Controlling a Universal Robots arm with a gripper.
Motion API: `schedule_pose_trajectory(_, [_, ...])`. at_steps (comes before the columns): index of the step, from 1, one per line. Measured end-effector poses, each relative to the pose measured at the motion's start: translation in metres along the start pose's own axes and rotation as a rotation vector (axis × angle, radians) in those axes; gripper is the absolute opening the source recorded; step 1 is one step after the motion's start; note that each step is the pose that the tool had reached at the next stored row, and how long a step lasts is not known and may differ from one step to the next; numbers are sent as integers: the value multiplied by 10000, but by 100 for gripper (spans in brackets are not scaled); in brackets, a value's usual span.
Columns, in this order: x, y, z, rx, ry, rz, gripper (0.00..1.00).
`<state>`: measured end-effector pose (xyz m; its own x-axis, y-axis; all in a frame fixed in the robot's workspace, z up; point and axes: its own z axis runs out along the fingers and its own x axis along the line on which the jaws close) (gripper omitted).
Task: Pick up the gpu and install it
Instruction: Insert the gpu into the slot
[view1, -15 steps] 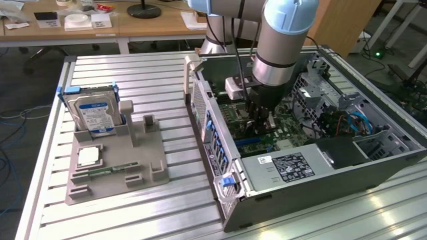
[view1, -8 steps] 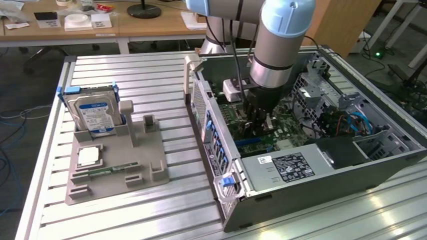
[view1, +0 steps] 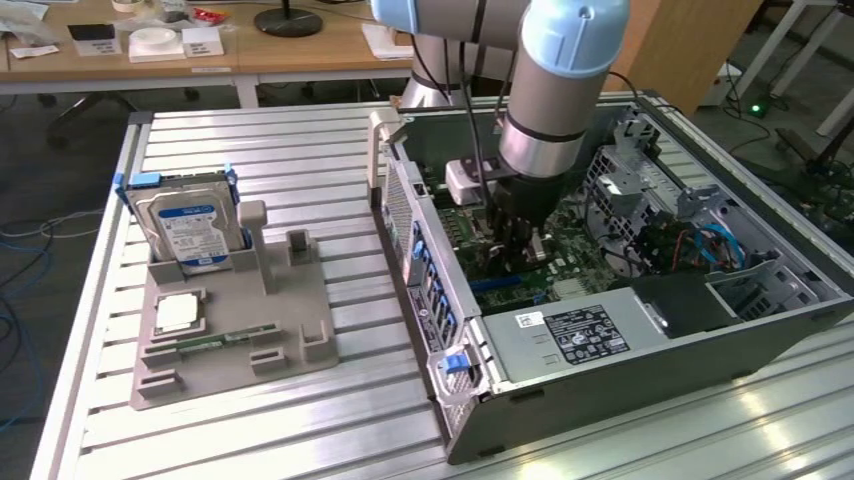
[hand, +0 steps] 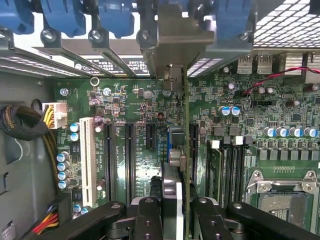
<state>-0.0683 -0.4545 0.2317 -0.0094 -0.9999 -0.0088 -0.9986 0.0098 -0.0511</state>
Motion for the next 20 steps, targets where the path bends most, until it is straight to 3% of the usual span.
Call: schedule_pose_trajectory(20, [1,23,42,-2,-1,-2,28])
